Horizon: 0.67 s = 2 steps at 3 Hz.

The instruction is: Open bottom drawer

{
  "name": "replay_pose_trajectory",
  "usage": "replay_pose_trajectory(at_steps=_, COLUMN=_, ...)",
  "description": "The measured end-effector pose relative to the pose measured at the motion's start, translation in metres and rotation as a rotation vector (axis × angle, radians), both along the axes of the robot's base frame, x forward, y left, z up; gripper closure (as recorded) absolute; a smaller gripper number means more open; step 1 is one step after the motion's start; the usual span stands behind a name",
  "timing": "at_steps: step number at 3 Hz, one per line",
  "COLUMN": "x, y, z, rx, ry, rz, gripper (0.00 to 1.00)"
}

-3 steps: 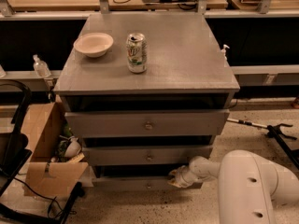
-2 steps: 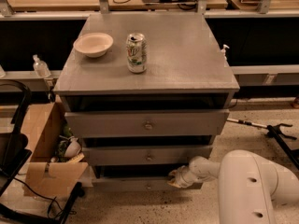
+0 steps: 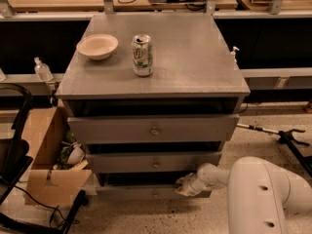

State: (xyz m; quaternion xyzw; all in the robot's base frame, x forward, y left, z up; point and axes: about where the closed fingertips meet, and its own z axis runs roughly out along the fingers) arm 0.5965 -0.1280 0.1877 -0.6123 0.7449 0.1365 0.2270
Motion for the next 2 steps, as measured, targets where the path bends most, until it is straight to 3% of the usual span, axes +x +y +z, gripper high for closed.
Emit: replay_pose_trajectory(at_steps=2, x=0.0000, y=0.0000, z=0.0000, rx=0.000, ry=0.000, rz=0.000, gripper=1.00)
